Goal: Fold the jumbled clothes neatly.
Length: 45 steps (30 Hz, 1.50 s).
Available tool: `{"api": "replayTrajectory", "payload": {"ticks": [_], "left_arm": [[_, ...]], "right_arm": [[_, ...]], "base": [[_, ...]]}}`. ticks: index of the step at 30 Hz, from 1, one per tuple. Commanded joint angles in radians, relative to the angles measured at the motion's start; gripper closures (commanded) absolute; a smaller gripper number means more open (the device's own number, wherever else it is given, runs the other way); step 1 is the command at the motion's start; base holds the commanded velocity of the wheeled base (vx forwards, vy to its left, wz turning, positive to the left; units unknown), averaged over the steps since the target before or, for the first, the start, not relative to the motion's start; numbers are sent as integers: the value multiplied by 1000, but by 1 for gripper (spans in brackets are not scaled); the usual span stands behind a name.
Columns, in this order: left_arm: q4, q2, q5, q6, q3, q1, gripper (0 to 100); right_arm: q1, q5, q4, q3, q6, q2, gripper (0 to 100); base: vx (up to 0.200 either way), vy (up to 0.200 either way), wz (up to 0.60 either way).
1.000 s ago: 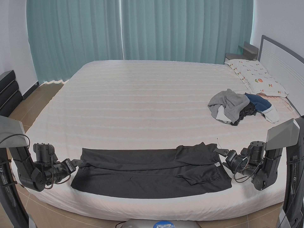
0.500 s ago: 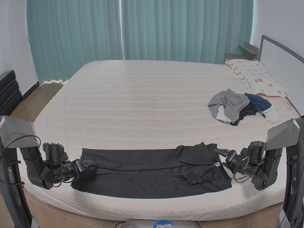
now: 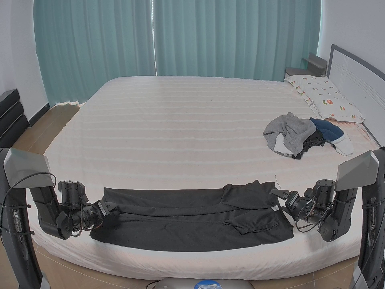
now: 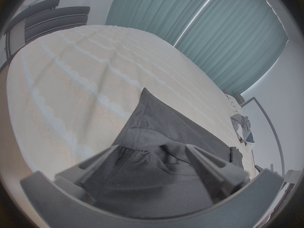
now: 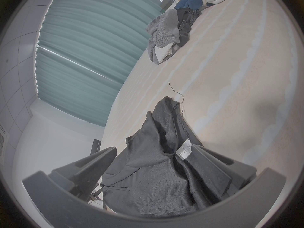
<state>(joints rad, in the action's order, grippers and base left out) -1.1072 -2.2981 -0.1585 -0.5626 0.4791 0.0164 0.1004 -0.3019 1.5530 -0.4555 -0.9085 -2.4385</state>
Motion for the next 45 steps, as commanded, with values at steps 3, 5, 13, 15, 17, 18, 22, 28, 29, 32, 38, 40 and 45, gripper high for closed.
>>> {"api": "replayTrajectory", "payload": {"ticks": [3, 5, 13, 15, 17, 18, 22, 28, 29, 32, 38, 40, 45], "left_arm": [[-2, -27, 68, -2, 26, 0, 100], [-2, -34, 109, -2, 33, 0, 100], [-48, -30, 140, 4, 10, 10, 100], [-85, -34, 137, 10, -4, 14, 100], [-114, -43, 139, 23, -8, 19, 100], [-123, -50, 137, 41, -13, 27, 100], [-128, -64, 132, 113, -45, 51, 100], [-132, -81, 132, 128, -39, 50, 100], [-132, -81, 132, 127, -36, 50, 100], [-137, -78, 136, 121, -25, 45, 100], [-224, -73, 137, 118, -54, 43, 0], [-229, -70, 137, 118, -59, 43, 0], [-229, -15, 129, 115, -60, 57, 0]], "right_arm": [[1, 0, 12, 0, 0, -4, 0], [1, 0, 12, 0, 0, -2, 0], [1, 0, 12, 0, 0, -4, 0], [1, 0, 12, 0, 0, -4, 0], [1, 0, 12, 0, 0, -4, 0], [1, 0, 12, 0, 0, -4, 0], [1, 1, 12, 0, 0, -4, 0], [1, 0, 12, 0, 0, -4, 0], [2, 1, 12, 0, 0, -4, 0], [2, 1, 12, 0, 0, -4, 0], [2, 1, 12, 0, 0, -4, 0], [2, 1, 12, 0, 0, -4, 0], [2, 1, 12, 0, 2, -4, 0]], "base": [[0, 0, 0], [0, 0, 0], [0, 0, 0], [0, 0, 0], [0, 0, 0], [0, 0, 0], [0, 0, 0], [0, 0, 0], [0, 0, 0], [0, 0, 0], [0, 0, 0], [0, 0, 0], [0, 0, 0]]}}
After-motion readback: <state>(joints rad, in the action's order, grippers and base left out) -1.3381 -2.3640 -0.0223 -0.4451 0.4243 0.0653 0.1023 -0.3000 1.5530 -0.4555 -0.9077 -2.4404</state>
